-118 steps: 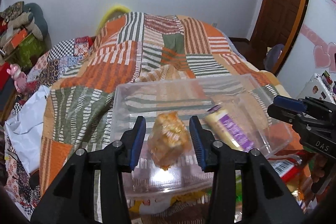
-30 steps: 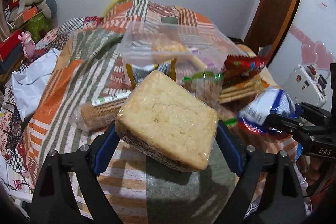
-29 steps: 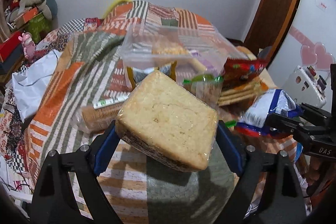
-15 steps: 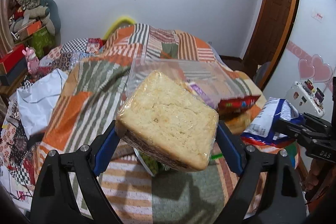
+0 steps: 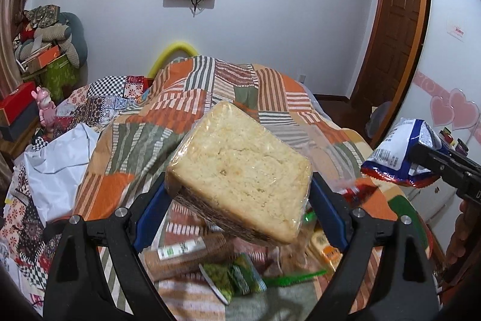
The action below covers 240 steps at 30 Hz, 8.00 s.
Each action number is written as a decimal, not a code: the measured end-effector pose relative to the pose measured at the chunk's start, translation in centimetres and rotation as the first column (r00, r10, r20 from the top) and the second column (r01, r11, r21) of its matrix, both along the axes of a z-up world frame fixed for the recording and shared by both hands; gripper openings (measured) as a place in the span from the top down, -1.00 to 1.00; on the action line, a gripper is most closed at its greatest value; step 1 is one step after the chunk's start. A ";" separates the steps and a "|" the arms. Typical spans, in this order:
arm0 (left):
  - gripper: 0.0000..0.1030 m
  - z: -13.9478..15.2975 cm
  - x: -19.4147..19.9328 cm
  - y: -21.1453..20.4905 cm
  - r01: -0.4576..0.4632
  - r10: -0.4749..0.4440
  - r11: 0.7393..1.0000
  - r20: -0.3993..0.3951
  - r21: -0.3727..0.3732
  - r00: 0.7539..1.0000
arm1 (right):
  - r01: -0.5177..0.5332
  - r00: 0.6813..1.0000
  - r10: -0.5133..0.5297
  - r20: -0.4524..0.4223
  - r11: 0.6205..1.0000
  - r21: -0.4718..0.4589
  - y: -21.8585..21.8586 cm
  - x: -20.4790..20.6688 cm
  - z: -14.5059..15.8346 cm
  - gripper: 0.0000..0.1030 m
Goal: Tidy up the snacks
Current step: 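Lift both snacks into the clear plastic box and open both tools, then grasp the white-labeled biscuit roll with the left tool while the right tool grasps the orange snack bag, then carry both snacks over the clear plastic box and lower them in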
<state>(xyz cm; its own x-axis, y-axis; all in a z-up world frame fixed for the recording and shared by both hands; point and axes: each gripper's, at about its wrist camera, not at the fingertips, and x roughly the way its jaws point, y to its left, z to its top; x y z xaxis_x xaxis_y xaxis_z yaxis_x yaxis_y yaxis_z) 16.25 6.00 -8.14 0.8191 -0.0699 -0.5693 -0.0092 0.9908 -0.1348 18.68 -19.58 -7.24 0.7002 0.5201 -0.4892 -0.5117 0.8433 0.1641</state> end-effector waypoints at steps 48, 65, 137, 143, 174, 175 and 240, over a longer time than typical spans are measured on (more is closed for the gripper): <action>-0.77 -5.4 10.7 1.6 0.026 -0.038 0.998 -0.259 -0.048 0.965 | -0.081 0.977 0.060 -0.203 0.992 -0.095 4.1 8.0 -3.9 -0.13; -0.86 -2.5 3.2 3.4 -0.021 0.022 1.000 -0.197 0.005 0.980 | -0.026 0.990 0.015 -0.140 0.996 -0.084 0.4 3.0 -2.4 -0.30; 0.28 -13.6 -0.2 5.3 -0.028 0.016 0.999 -0.379 -0.026 0.925 | -0.006 0.927 -0.035 -0.373 0.994 -0.110 -0.9 2.1 -11.7 0.02; 0.30 -12.8 -1.8 5.9 -0.068 0.055 0.997 -0.355 -0.023 0.933 | 0.008 0.936 -0.042 -0.349 0.995 -0.099 -2.0 1.1 -10.9 0.12; 0.30 -2.3 1.9 3.1 -0.025 0.024 1.000 -0.106 -0.010 0.994 | 0.120 0.984 -0.122 -0.133 0.993 -0.017 -4.2 1.8 -2.8 0.13; 0.30 -2.3 2.5 3.0 -0.021 0.019 1.000 -0.108 -0.014 0.994 | 0.118 0.985 -0.119 -0.129 0.993 -0.015 -4.0 2.2 -2.7 0.13; -0.14 -5.9 14.5 2.4 0.014 -0.017 1.000 -0.235 -0.016 0.972 | -0.027 0.970 -0.022 -0.243 0.980 -0.196 4.3 13.0 -6.3 -0.24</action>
<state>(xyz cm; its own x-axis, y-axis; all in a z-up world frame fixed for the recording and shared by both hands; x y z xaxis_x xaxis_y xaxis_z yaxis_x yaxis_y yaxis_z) 30.72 8.40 -14.03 0.6614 -0.0909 -0.7445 -0.0266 0.9892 -0.1444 31.66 -15.31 -13.55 0.5463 0.3977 -0.7371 -0.4789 0.8704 0.1147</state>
